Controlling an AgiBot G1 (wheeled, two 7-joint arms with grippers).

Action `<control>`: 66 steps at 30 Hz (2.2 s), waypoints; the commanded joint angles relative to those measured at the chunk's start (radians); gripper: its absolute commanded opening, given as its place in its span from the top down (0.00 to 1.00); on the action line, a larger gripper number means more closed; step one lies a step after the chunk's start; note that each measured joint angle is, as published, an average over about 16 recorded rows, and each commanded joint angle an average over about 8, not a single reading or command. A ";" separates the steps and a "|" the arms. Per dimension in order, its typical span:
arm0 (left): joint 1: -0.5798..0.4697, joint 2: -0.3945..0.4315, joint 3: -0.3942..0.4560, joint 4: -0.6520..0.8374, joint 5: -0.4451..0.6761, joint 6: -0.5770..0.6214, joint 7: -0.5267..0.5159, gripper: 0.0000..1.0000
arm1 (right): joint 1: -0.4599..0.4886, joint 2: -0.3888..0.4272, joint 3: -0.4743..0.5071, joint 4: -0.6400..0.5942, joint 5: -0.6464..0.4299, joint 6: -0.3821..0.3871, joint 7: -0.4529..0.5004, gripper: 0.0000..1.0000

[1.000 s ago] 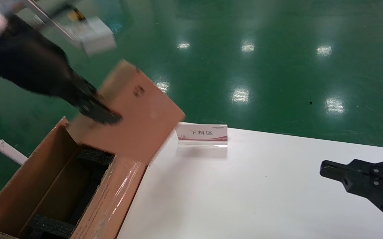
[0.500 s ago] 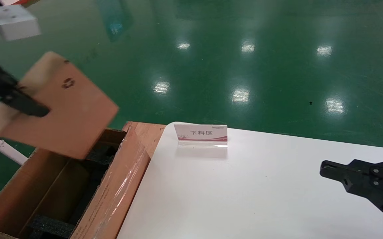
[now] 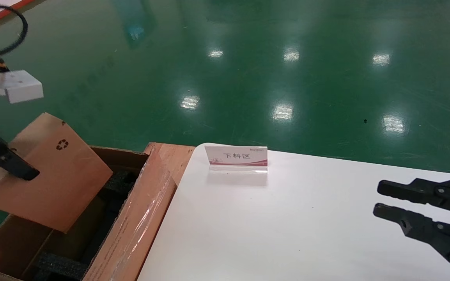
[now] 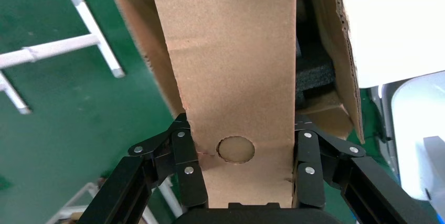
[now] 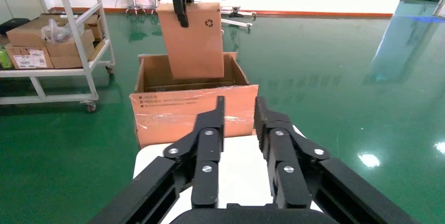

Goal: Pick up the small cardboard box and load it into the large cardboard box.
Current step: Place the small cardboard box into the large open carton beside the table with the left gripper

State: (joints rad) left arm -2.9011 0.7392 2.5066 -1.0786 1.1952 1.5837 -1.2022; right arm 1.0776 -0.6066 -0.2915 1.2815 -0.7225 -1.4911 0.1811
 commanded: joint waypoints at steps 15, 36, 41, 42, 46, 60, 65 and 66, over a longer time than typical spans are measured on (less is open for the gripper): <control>0.178 -0.064 0.051 0.091 -0.009 -0.114 0.026 1.00 | 0.000 0.000 -0.001 0.000 0.001 0.000 0.000 0.00; 0.364 -0.060 0.058 0.215 -0.022 -0.227 0.043 1.00 | 0.000 0.001 -0.002 0.000 0.001 0.001 -0.001 0.00; 0.392 -0.052 0.061 0.241 -0.014 -0.251 0.043 1.00 | 0.001 0.001 -0.002 0.000 0.002 0.001 -0.001 0.00; 0.396 -0.051 0.061 0.246 -0.012 -0.254 0.044 1.00 | 0.001 0.001 -0.003 0.000 0.002 0.001 -0.001 0.00; 0.411 -0.049 0.061 0.265 -0.011 -0.266 0.050 1.00 | 0.001 0.001 -0.003 0.000 0.002 0.001 -0.001 0.00; 0.460 -0.033 0.058 0.325 -0.012 -0.295 0.067 1.00 | 0.001 0.001 -0.004 0.000 0.002 0.002 -0.002 0.00; 0.474 -0.025 0.059 0.340 -0.006 -0.310 0.067 1.00 | 0.001 0.002 -0.004 0.000 0.003 0.002 -0.002 0.00; 0.476 -0.023 0.060 0.342 -0.004 -0.313 0.067 1.00 | 0.001 0.002 -0.004 0.000 0.003 0.002 -0.002 0.00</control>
State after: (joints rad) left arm -2.4240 0.7164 2.5665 -0.7377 1.1910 1.2704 -1.1367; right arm 1.0784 -0.6050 -0.2954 1.2815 -0.7199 -1.4894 0.1792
